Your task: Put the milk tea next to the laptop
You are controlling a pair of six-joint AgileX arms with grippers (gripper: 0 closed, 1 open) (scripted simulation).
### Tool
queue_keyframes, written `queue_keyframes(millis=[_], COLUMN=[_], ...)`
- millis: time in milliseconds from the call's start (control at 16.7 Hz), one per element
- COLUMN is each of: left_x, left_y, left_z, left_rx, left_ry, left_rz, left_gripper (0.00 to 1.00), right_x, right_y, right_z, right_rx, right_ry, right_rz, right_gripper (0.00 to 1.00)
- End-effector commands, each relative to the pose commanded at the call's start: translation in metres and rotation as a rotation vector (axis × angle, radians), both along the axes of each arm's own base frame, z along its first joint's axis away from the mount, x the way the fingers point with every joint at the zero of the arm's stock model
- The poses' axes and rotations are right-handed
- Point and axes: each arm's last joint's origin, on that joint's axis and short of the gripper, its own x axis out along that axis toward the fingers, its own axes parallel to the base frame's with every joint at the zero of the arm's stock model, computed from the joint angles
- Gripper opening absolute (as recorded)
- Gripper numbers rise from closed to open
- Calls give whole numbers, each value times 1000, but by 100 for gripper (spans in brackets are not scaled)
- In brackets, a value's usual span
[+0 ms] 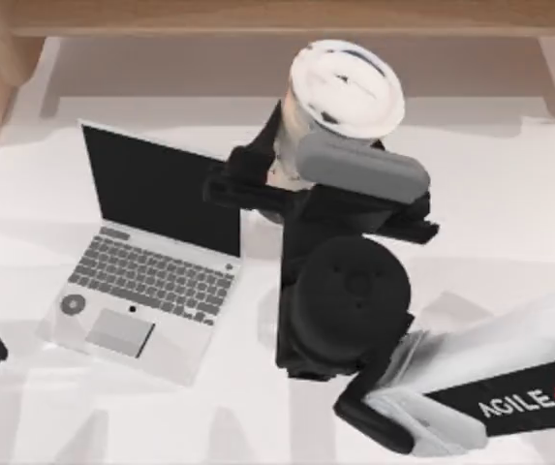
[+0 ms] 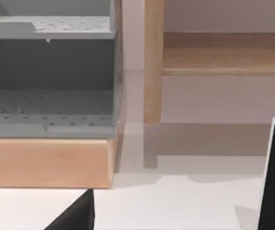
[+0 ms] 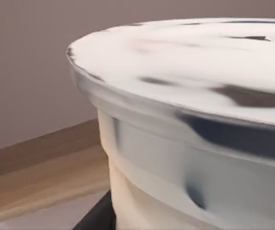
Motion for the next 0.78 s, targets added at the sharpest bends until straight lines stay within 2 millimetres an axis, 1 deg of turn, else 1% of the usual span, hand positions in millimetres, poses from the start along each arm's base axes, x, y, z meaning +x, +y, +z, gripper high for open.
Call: queue_keyframes(millis=[420, 540, 780], left_x=[0, 0, 0], left_y=[0, 0, 0], left_z=[0, 0, 0], left_rx=[0, 0, 0], left_ry=[0, 0, 0], left_rz=[0, 0, 0], left_gripper=[100, 100, 100], right_x=[-20, -22, -22], right_y=[3, 3, 3], right_z=[-51, -58, -59], right_rx=[-266, -301, -306], right_ry=[102, 115, 117], right_rz=[25, 28, 28], right_gripper=[0, 0, 0])
